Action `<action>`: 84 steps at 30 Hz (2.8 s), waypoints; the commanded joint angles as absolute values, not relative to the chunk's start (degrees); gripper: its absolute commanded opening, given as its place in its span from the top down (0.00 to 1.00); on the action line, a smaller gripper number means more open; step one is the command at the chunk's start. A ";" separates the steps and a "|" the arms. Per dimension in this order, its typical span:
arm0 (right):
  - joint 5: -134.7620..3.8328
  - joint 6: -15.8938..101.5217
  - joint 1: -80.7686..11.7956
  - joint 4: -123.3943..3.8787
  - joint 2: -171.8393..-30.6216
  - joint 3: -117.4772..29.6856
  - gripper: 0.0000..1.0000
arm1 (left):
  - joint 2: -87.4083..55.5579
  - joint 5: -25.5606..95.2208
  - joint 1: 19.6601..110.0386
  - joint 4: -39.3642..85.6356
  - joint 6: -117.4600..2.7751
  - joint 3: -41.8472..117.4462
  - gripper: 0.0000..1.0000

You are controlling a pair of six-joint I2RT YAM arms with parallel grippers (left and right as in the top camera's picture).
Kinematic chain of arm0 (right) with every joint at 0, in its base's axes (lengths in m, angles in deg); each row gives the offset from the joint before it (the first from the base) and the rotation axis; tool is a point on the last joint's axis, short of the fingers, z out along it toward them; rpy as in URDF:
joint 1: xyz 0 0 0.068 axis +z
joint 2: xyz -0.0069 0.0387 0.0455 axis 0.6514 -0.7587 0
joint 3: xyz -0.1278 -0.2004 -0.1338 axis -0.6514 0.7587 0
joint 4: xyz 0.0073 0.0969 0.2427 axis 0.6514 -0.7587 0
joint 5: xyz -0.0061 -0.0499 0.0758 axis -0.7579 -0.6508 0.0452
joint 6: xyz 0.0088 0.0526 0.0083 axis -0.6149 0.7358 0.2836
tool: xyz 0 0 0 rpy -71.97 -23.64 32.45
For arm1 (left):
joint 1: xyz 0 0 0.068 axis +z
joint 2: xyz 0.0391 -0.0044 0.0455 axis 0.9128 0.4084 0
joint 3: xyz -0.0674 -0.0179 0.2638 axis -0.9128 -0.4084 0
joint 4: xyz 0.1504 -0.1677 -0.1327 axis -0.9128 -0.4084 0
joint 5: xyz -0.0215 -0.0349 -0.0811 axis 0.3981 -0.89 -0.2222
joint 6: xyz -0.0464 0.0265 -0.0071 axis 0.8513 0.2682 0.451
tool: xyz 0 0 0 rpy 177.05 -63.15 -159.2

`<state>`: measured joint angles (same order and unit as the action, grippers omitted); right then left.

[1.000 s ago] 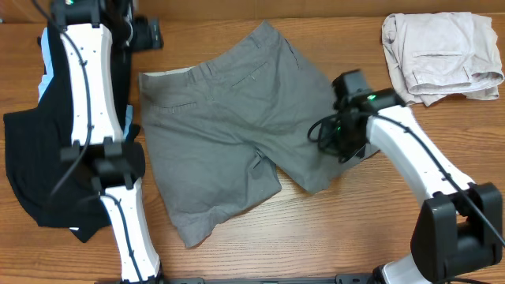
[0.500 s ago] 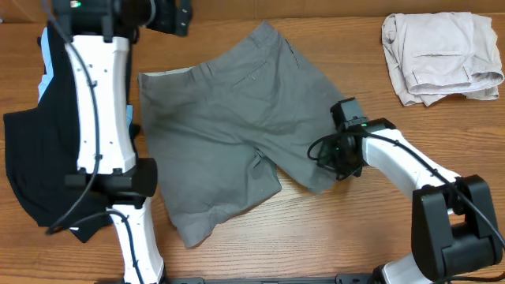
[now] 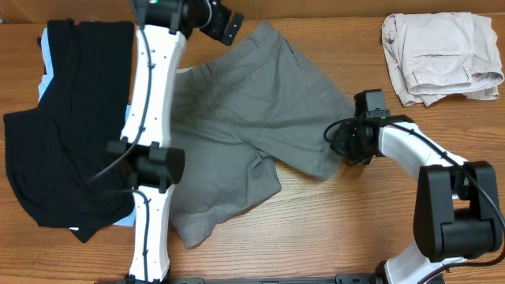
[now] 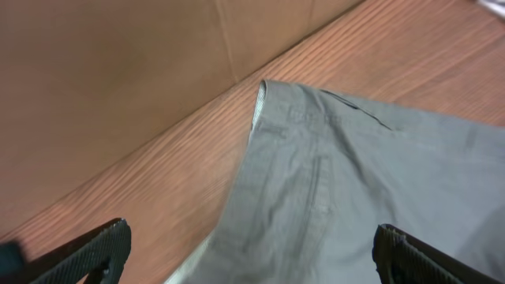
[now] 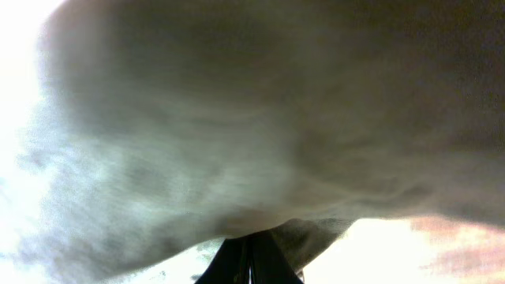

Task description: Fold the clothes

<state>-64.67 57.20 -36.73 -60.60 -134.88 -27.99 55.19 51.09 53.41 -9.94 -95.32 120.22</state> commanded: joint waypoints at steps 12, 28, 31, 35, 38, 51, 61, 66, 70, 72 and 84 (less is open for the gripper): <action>-66.31 47.91 -52.33 -57.69 -142.42 -29.94 0.96 | 70.60 54.09 52.01 -4.79 -92.28 120.03 0.00; -58.18 37.81 -51.48 -89.82 -141.59 -57.61 0.26 | 70.57 57.10 55.72 -15.74 -91.23 118.78 0.08; -58.18 37.37 -50.56 -92.62 -140.37 -60.30 0.26 | 70.57 57.10 56.03 -16.37 -91.21 117.36 0.14; -58.20 37.39 -48.90 -93.73 -138.14 -60.87 0.26 | 70.57 57.47 56.03 -15.74 -91.19 113.58 0.25; -58.22 37.42 -47.41 -93.97 -137.48 -60.87 0.26 | 70.57 62.26 56.01 -15.21 -89.72 110.50 0.30; -61.34 42.25 -40.42 -93.95 -137.50 -60.74 0.23 | 70.57 77.21 62.08 -25.05 -67.91 107.54 0.11; -61.32 40.32 -37.38 -97.69 -137.50 -60.74 0.25 | 70.07 59.55 69.60 -32.39 -71.36 108.03 0.00; -55.27 32.48 -33.95 -102.37 -137.48 -60.32 0.25 | 67.23 57.91 68.95 -32.46 -73.11 111.52 0.00; -54.72 31.45 -28.90 -102.06 -137.48 -57.28 0.25 | 63.95 57.91 67.70 -32.22 -73.31 115.92 0.00; -54.72 31.91 -26.10 -99.70 -137.48 -54.42 0.25 | 61.94 57.91 67.24 -32.17 -73.29 118.69 0.00; -54.53 35.12 -17.41 -77.87 -137.50 -39.49 0.42 | 51.32 57.91 65.38 -30.23 -76.54 124.62 0.00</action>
